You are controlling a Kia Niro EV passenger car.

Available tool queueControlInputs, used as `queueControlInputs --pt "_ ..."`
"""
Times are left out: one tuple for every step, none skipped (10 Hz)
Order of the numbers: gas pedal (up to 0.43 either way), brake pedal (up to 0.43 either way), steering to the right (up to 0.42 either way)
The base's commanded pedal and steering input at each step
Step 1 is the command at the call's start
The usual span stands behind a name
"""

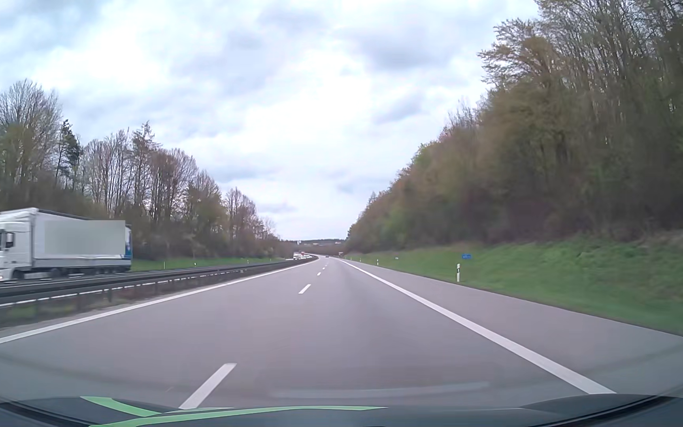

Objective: Follow the waypoints while adhering to traffic rules and regulations

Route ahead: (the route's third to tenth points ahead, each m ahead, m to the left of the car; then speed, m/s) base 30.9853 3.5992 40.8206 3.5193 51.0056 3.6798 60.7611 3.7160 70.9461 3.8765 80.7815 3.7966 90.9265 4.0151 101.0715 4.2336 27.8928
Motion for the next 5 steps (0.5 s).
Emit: queueControlInputs --pt "0.441 0.000 -0.001" --pt "0.441 0.000 -0.001" --pt "0.441 0.000 -0.001" --pt "0.441 0.000 -0.001" --pt "0.441 0.000 -0.001"
